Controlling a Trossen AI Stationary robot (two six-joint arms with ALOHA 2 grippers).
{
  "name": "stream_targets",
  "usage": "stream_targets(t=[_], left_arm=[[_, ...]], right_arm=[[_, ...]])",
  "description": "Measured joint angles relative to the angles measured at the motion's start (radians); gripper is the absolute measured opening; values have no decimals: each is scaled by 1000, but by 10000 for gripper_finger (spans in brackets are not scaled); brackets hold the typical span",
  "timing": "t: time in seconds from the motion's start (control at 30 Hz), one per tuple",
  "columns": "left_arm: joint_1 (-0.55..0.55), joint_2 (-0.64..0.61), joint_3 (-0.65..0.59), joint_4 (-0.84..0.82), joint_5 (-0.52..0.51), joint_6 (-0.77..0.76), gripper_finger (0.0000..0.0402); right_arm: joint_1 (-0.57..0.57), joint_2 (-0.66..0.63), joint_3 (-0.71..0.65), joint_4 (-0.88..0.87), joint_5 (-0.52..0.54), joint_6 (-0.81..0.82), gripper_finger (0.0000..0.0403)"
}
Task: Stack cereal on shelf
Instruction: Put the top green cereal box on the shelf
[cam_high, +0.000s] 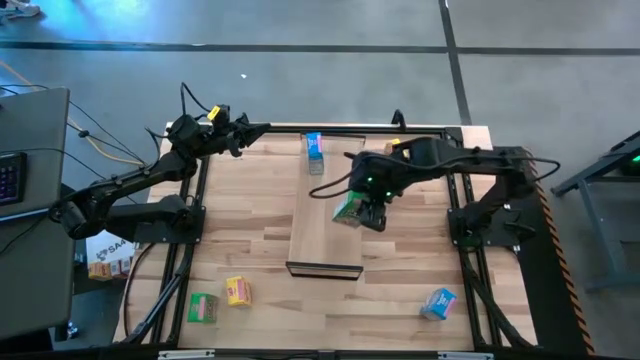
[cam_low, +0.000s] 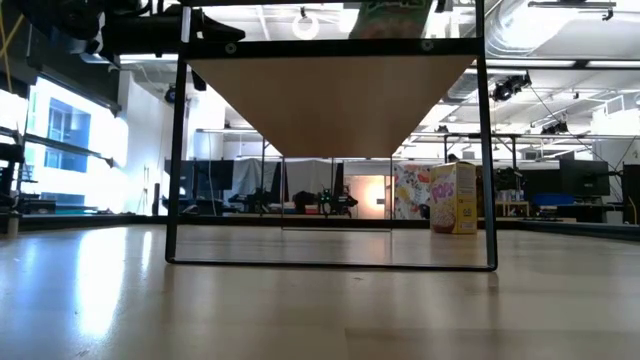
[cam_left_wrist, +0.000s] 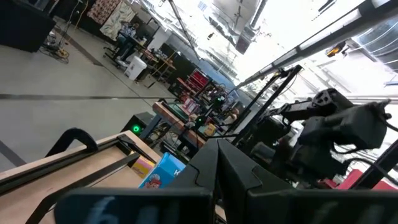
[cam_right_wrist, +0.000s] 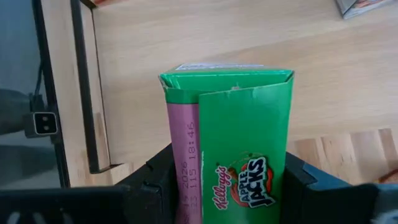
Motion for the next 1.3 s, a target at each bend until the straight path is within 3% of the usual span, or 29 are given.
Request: stream_targets(t=[0.83,1.3], left_arm=[[0,0,0,0,0,1,0],[0,0,0,0,0,2,0]], right_arm=[[-1,75,0,9,-11,-97,155],[-1,75,0,10,-24,-117,241]])
